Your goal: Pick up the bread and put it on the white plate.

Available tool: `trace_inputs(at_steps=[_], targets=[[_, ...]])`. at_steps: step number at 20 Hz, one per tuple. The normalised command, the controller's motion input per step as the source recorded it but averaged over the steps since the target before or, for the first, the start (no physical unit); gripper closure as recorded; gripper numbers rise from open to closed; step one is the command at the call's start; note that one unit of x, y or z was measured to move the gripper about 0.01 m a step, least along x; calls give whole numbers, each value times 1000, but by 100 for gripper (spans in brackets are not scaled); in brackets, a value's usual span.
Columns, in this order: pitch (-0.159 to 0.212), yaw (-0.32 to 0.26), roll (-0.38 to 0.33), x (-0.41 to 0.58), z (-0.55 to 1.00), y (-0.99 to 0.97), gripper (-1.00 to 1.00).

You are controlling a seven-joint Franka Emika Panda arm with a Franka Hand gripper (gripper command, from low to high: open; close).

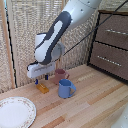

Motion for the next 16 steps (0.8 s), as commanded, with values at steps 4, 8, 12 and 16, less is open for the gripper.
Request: trace_inputs(at_steps=[4, 8, 12, 16], targets=[[6, 128, 0, 353, -32, -171, -100], [2, 27, 0, 124, -6, -233, -100], [47, -114, 0, 40, -53, -39, -100], [20, -112, 0, 212, -81, 113, -100]])
